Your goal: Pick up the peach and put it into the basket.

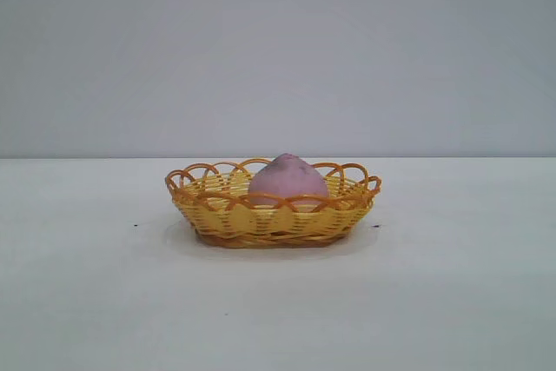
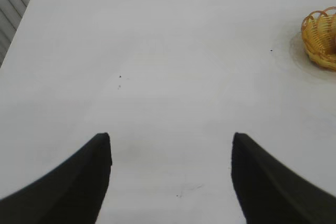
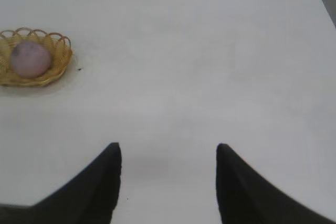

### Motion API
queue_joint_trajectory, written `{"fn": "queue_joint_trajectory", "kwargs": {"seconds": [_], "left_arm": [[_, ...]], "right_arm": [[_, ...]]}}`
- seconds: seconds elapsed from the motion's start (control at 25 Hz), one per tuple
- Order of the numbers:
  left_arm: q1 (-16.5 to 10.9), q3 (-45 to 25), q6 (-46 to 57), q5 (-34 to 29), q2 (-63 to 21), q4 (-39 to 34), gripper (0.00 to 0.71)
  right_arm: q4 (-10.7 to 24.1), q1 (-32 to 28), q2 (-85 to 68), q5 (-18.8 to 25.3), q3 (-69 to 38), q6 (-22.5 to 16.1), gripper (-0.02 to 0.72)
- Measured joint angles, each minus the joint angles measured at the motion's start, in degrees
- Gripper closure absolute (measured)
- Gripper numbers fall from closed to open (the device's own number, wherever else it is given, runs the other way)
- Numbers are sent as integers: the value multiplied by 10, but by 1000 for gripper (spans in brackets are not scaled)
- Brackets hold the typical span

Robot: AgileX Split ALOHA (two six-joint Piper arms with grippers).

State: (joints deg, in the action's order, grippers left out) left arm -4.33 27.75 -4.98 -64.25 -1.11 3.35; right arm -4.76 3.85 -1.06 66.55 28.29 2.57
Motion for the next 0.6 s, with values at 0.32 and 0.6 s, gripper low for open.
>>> {"fn": "queue_joint_trajectory", "kwargs": {"seconds": [0.32,0.6], "left_arm": [[0,0,0,0,0,0,280],[0,0,0,0,0,0,280]], "right_arm": [[9,0,0,-9,-2,-1,355],[30,0,0,-9,-3,-2,355]]}}
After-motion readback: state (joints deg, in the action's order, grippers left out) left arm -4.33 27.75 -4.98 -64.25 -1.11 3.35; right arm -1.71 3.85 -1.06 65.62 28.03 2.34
